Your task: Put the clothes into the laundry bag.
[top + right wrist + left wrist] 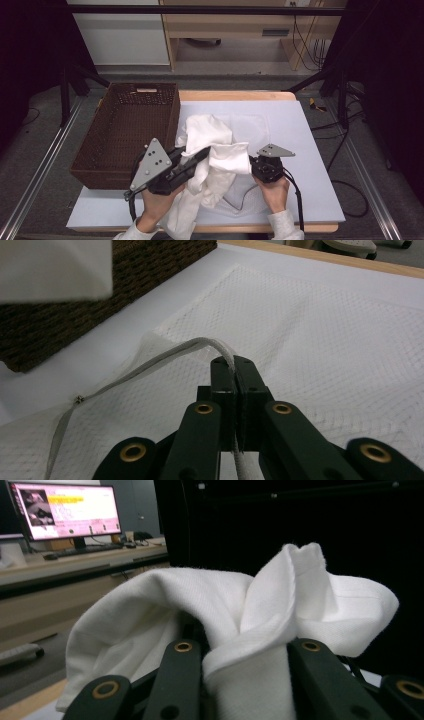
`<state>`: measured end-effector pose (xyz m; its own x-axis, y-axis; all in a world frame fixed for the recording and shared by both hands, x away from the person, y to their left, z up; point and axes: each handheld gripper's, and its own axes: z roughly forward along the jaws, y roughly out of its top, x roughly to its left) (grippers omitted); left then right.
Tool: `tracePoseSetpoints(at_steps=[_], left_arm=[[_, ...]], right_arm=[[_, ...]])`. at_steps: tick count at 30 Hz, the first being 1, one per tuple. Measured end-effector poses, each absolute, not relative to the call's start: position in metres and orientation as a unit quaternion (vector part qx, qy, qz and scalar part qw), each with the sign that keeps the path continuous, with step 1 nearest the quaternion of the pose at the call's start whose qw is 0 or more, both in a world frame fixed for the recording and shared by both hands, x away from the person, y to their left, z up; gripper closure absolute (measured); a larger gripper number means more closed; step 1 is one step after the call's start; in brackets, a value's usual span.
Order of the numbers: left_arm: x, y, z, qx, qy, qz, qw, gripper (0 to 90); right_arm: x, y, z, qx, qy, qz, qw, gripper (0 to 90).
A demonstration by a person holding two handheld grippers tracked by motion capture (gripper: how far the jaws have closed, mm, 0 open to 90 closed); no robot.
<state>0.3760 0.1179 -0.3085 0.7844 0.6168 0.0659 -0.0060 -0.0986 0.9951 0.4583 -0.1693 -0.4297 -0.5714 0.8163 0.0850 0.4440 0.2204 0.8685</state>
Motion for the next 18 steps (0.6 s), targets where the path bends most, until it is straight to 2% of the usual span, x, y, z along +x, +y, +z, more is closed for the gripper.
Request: tracePoseSetpoints(at_steps=[7,18], left_arm=[[0.38,0.11,-0.348,0.735,0.228,0.207,0.604,73.9],[0.375,0.086,-0.393,0.786,0.209,0.176,0.554,74.0]], right_arm=[[0.459,-0.17,-0.43,0.42,0.753,0.466,0.201,88.8],[0.459,-0.17,-0.428,0.424,0.744,0.476,0.201,88.7]])
